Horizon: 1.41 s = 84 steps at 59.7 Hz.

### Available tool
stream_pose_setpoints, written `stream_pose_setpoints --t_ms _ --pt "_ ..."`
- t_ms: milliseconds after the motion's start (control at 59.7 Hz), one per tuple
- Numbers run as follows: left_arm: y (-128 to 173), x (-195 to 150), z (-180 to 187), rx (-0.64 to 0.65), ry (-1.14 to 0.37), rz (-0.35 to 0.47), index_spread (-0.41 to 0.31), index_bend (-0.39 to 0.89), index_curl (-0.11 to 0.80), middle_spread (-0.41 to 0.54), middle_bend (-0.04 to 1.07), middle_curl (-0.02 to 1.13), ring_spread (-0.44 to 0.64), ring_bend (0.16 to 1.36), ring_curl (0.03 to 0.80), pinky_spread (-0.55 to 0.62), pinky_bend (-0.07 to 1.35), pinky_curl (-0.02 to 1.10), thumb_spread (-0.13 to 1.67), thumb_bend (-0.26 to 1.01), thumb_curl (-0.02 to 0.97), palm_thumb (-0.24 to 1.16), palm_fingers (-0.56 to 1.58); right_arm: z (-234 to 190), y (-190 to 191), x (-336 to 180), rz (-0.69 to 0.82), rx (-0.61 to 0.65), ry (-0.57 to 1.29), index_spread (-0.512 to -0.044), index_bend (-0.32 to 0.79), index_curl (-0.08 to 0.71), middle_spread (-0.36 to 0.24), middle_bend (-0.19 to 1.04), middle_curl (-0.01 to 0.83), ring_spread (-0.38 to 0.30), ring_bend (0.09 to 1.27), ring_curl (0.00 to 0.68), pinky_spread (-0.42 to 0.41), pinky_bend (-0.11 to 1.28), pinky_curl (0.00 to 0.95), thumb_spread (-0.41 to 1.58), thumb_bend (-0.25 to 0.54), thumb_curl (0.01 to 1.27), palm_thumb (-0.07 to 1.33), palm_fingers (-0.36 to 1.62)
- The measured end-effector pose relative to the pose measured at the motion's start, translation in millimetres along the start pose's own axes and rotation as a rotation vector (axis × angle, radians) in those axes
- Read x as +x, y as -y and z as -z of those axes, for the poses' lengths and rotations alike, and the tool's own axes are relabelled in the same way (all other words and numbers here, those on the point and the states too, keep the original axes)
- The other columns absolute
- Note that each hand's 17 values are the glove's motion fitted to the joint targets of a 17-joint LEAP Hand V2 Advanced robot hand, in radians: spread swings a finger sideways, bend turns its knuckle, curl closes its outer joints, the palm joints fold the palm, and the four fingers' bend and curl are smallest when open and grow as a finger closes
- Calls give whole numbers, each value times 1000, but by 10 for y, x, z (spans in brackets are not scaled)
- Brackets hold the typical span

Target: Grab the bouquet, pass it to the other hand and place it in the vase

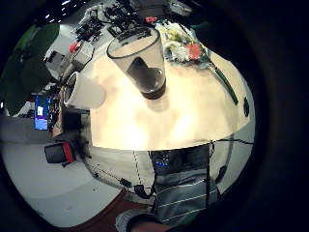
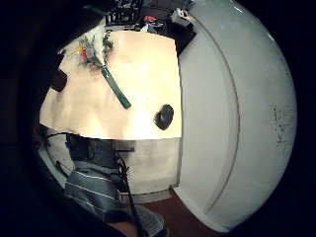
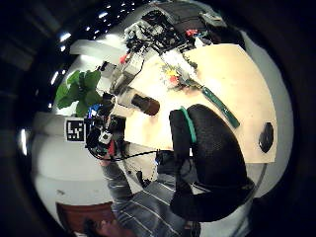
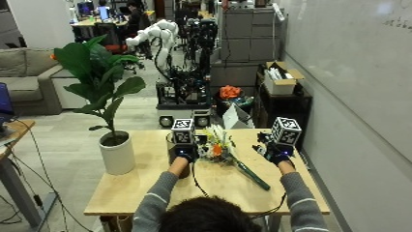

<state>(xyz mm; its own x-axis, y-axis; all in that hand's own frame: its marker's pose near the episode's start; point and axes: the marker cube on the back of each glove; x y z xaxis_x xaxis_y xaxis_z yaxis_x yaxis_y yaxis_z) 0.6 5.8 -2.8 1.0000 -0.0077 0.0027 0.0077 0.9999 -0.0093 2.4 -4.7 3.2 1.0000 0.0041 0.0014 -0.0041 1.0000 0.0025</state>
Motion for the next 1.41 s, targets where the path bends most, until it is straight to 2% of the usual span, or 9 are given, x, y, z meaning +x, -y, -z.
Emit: stream_pose_setpoints --t_ms 67,134,335,653,820,887,1054,1222,1406 --pt "-95 -5 35 -16 3 14 -50 265 130 36 216 124 80 407 135 137 263 121 666 107 63 181 556 -34 38 22 4 3 4 -203 152 88 -7 249 103 42 290 99 123 401 140 656 260 102 403 380" --pt "-58 -44 -1 -9 4 31 -61 247 176 44 201 174 101 416 176 173 255 165 863 100 93 189 536 -69 66 49 19 10 11 -246 151 127 -3 249 143 53 298 133 153 411 182 860 258 131 422 352" --pt "-106 -51 63 -4 12 37 -73 205 271 54 174 241 127 407 221 214 224 231 1124 54 162 195 521 -7 15 18 32 3 13 -292 151 187 4 240 221 66 305 182 187 412 240 1144 210 193 446 324" --pt "-115 -132 -69 5 45 52 -77 181 352 56 165 286 135 394 257 227 202 298 1214 -7 233 233 501 76 -34 -256 57 -41 -12 -292 138 230 11 240 298 70 311 233 195 391 288 1255 119 247 477 328" --pt "-260 -109 -6 -3 31 61 -65 160 363 68 164 300 150 404 277 237 207 321 1222 -14 250 246 459 76 38 -261 33 -39 -7 -284 121 230 19 237 321 71 321 253 189 408 312 1266 72 265 489 323" --pt "-195 -160 -43 11 42 66 -59 153 361 79 158 302 155 419 285 242 220 331 1224 -15 254 246 440 101 53 -255 12 -40 3 -278 112 225 25 242 330 70 330 262 186 414 319 1266 51 271 488 321" --pt "-183 -147 -63 47 22 60 -47 152 355 104 161 303 172 445 301 259 246 350 1226 -16 262 245 388 134 215 -148 -68 -38 5 -261 73 193 50 208 337 101 422 297 206 513 350 1217 -18 282 452 371" --pt "-72 -140 -145 53 24 57 -31 139 342 130 159 302 186 483 315 273 281 365 1226 -16 268 244 342 147 382 -95 -111 -42 54 -239 41 152 80 188 343 125 481 324 238 665 390 1188 -19 296 454 361" --pt "-157 -83 -87 36 13 59 -25 144 333 155 162 302 197 510 321 286 310 376 1227 -16 272 243 304 83 562 1 -154 -48 54 -232 57 123 91 199 352 118 537 343 245 747 405 1176 -17 308 466 340"
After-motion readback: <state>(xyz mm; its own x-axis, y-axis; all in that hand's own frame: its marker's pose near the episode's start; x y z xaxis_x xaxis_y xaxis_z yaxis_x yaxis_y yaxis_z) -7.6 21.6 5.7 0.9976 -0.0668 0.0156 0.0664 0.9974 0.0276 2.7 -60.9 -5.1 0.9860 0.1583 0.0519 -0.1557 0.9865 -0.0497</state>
